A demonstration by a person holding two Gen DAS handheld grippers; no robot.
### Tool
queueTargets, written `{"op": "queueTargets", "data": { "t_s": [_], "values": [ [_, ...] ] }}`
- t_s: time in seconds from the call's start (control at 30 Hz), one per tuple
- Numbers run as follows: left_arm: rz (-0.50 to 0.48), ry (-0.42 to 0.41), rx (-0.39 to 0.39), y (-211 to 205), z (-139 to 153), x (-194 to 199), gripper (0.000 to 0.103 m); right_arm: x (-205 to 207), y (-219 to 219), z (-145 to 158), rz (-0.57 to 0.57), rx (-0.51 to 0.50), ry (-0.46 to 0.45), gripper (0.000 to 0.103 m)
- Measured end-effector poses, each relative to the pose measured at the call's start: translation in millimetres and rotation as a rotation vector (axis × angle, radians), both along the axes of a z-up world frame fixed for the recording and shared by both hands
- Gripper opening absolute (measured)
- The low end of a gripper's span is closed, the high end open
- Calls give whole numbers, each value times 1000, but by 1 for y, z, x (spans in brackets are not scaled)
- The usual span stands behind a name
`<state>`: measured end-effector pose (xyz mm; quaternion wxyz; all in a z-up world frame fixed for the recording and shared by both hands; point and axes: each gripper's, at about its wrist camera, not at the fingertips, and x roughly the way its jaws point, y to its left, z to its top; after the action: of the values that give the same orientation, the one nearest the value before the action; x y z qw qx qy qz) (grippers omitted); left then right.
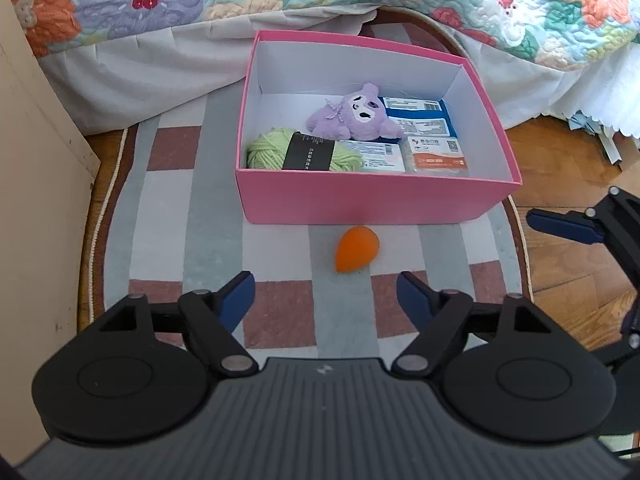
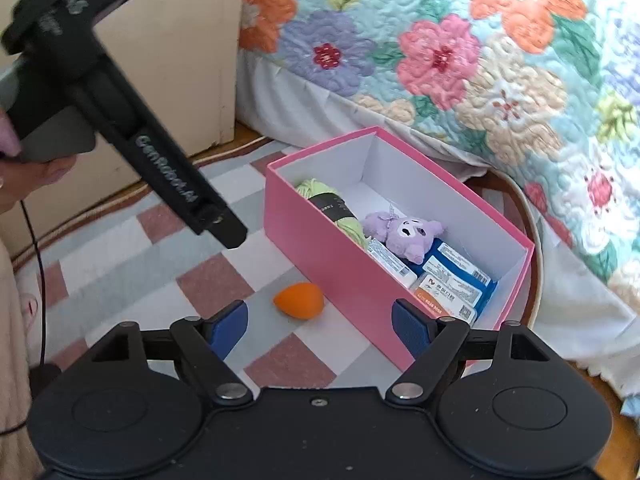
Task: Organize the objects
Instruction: 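Close the left tool on the orange sponge while the right tool pinches it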
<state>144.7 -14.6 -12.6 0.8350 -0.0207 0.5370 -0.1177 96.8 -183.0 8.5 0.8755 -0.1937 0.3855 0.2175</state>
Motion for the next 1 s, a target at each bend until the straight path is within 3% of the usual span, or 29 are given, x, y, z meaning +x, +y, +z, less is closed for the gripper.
{"op": "queueTargets", "data": {
  "t_s": [0.27,0.53,0.77,1.0],
  "values": [
    [17,12,-71,-3,-38,4,79,3,11,-28,111,-48,-7,83],
    [22,-4,-144,-6,-78,11,79,16,17,-67,96,-40,-75,83],
    [31,-28,-170,-8,-97,20,77,36,25,-98,128,-73,3,83],
    [36,-37,-225,-7,-110,22,72,41,28,-123,144,-79,-15,82]
  ]
}}
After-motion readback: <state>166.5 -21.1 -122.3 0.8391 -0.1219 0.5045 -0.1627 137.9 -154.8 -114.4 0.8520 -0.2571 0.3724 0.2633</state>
